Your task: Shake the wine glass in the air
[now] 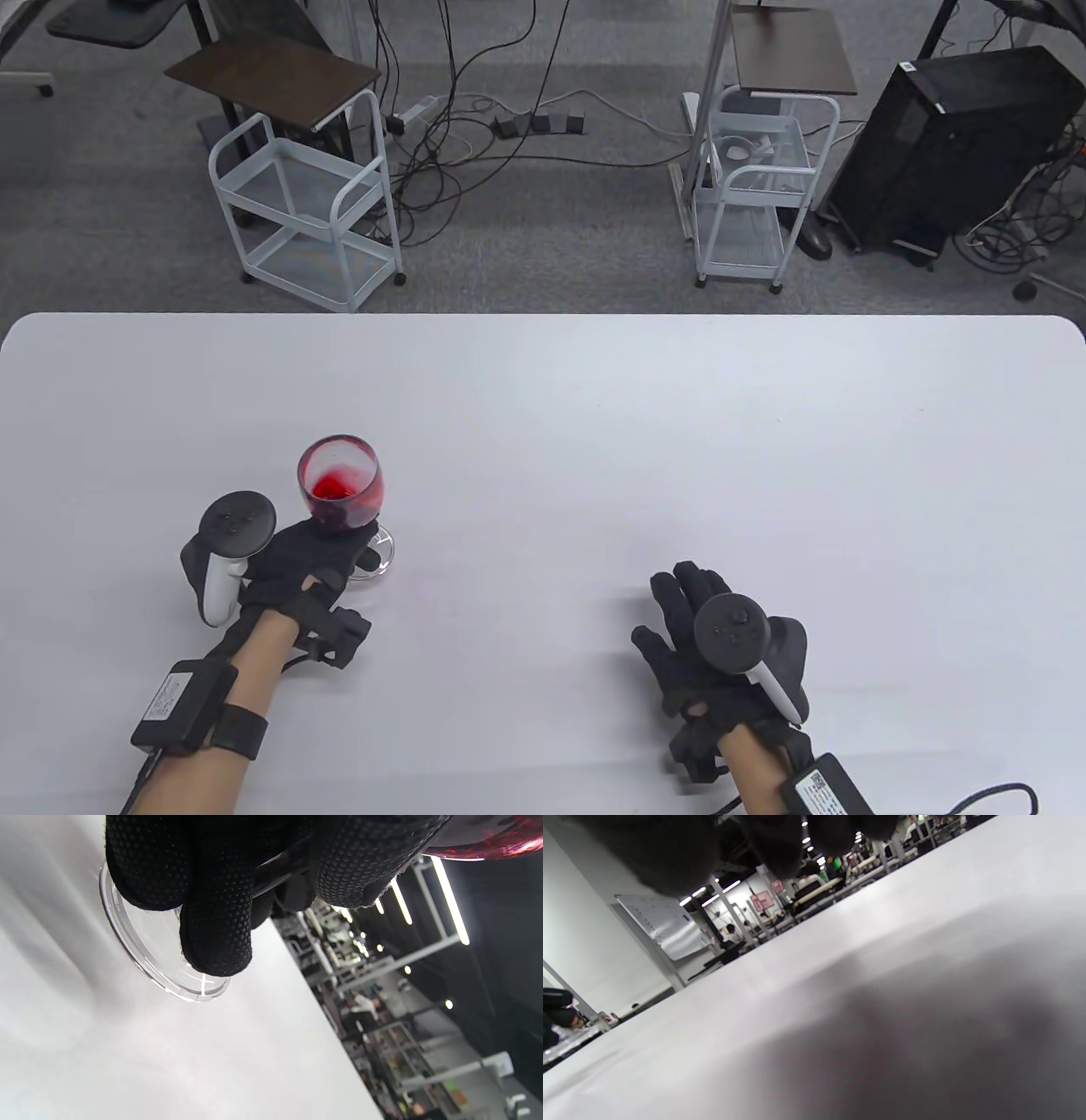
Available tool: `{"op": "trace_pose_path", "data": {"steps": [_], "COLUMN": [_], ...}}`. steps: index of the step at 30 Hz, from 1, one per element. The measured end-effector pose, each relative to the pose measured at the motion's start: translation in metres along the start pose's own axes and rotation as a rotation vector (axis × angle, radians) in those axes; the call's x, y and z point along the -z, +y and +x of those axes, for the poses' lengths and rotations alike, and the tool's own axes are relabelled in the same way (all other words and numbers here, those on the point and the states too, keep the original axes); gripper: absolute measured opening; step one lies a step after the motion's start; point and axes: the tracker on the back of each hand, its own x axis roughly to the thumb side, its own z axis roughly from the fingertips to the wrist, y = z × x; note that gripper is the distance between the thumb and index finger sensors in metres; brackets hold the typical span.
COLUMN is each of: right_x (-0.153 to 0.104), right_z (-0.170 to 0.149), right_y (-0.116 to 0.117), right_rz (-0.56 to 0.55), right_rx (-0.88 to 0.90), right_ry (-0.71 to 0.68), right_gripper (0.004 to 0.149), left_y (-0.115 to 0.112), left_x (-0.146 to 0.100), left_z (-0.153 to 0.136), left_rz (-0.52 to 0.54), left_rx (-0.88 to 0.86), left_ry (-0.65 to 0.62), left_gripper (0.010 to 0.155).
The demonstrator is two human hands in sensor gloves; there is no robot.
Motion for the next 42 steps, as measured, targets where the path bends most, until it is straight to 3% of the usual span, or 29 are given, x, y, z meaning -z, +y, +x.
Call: {"op": "trace_pose_path", "data": {"steps": [17, 20, 24, 27, 42], "right_x": [-0.001, 0.001, -0.001, 0.001, 0.0], "right_z": [0.0, 0.0, 0.0, -0.001, -0.001], "right_y": [-0.001, 0.001, -0.001, 0.001, 0.0], "right_rz": [-0.008, 0.0, -0.012, -0.001, -0.013], "right_rx": [0.0, -0.001, -0.001, -0.002, -0.001], "right_ry": [-0.011, -0.003, -0.012, -0.002, -0.012], "right_gripper": [0.07, 0.07, 0.07, 0.07, 0.07], "left_y": [-0.009, -0.004, -0.011, -0.007, -0.01], "left_x": [-0.004, 0.0, -0.004, 0.0, -0.004], "left_z": [0.003, 0.003, 0.005, 0.002, 0.003], "left_rz": [-0.057, -0.015, -0.059, -0.019, -0.047], "left_rx": [0.0, 0.014, 0.004, 0.026, -0.013], "left_ry": [-0.039, -0.007, -0.038, -0.008, -0.03], "left_gripper": [0.046, 0.046, 0.046, 0.047, 0.046]}}
